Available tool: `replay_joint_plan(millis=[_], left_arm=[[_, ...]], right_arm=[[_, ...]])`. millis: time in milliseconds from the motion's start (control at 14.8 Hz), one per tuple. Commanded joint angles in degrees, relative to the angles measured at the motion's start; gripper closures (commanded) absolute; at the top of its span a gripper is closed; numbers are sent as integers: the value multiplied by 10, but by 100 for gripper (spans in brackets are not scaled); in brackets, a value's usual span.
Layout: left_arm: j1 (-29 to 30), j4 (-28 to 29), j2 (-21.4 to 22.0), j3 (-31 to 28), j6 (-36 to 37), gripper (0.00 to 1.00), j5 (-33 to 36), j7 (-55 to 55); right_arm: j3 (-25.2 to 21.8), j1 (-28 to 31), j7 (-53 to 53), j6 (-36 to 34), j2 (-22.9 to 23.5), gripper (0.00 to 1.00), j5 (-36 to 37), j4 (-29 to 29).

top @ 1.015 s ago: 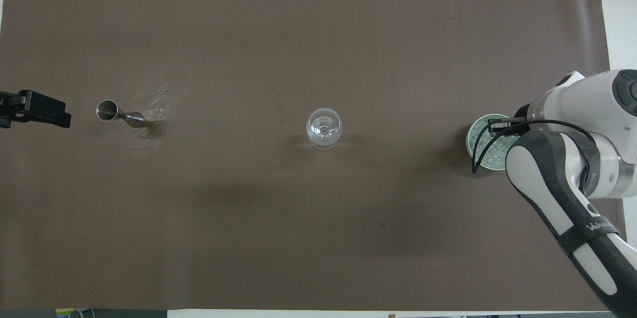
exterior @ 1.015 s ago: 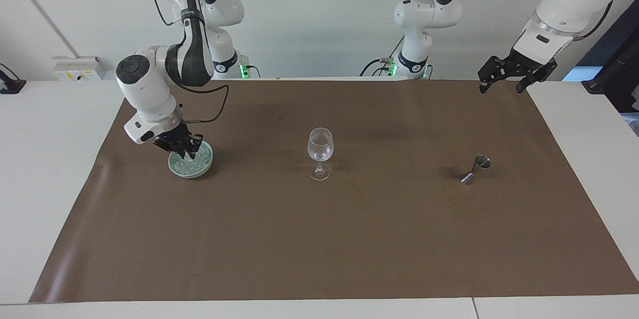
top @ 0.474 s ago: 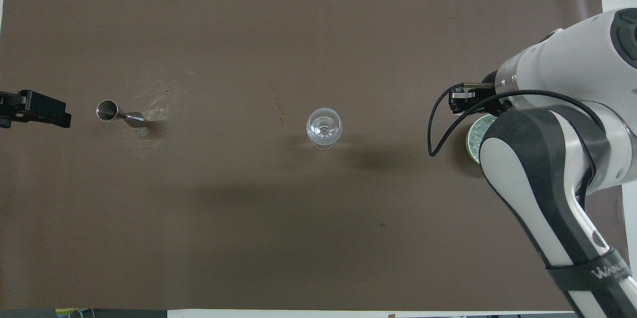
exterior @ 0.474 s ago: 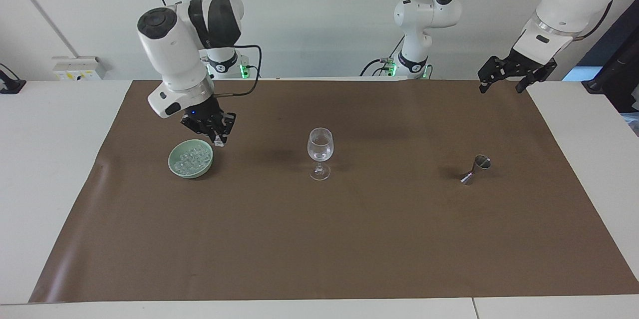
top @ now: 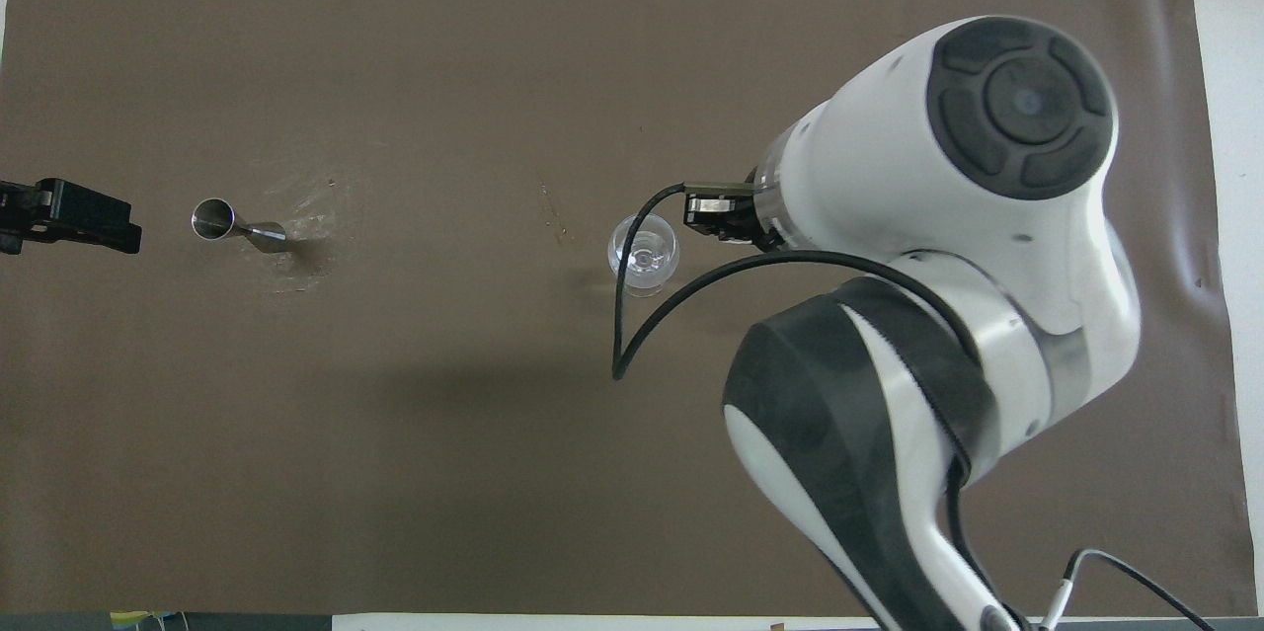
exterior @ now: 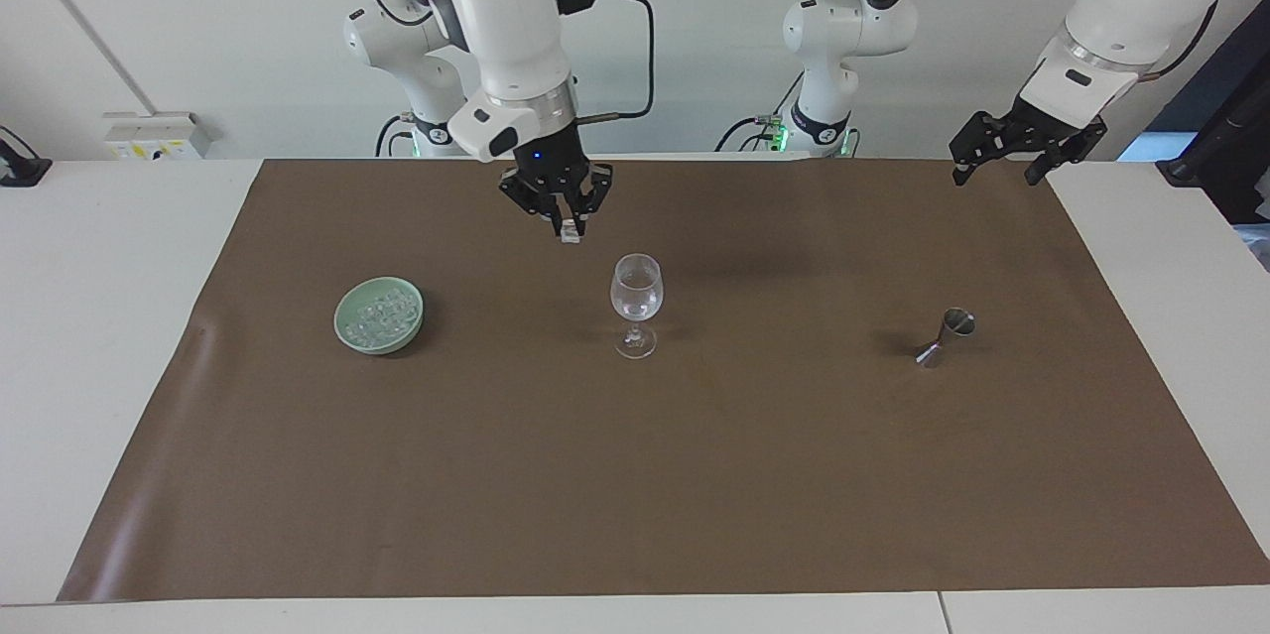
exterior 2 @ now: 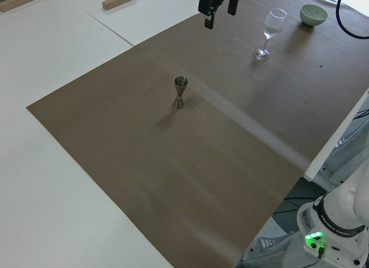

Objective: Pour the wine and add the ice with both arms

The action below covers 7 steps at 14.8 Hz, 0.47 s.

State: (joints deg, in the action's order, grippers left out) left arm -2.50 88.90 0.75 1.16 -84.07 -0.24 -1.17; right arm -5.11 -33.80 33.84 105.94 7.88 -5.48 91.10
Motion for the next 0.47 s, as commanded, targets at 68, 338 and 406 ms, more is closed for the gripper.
replay_joint_plan(millis=[68,338,406], left_arm=[[1,13,11,-1,-4,0,-1,-2],[1,13,11,-1,-5,0,-1,-2],[1,13,11,-1,-4,0,-1,-2]], right_arm=[[-2,-32,28,23,39,91,0,-18],[-2,-57,38,61,52,91,1,-6],[-2,-56,38,63,53,91,1,-7]])
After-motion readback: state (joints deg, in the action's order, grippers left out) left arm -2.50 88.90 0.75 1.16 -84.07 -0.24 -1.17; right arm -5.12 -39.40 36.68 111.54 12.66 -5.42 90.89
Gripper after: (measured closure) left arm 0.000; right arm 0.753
